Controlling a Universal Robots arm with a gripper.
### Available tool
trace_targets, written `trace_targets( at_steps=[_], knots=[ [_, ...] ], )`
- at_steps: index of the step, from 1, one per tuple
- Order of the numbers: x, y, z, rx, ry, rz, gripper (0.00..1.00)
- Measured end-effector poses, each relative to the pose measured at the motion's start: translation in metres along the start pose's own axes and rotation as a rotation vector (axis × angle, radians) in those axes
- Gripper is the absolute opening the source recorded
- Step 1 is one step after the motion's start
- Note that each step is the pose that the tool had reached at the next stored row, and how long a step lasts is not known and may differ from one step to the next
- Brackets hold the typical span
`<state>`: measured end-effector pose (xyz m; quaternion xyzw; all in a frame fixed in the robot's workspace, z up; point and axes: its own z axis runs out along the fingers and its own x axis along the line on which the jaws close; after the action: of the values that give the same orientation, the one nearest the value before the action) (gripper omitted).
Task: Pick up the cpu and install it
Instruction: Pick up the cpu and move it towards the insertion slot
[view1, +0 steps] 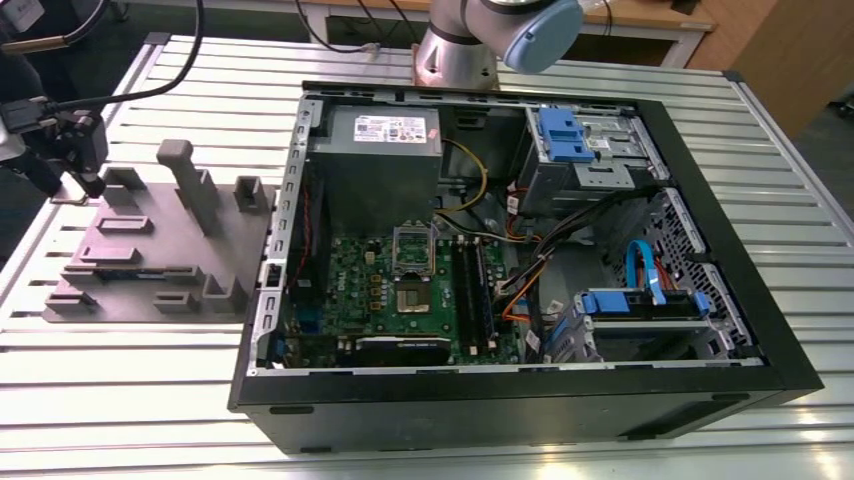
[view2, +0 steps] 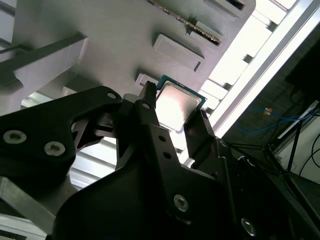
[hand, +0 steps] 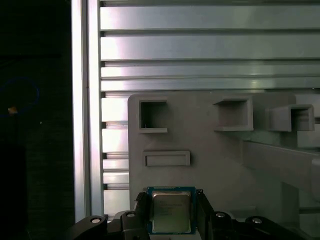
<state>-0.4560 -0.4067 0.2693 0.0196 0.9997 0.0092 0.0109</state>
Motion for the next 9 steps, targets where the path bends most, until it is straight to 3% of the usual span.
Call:
trace_targets(
  at_steps=[9],
  knots=[
    [0.0000,0.0000,-0.0008,0.0005,0.0004,0.003,0.47]
  ],
)
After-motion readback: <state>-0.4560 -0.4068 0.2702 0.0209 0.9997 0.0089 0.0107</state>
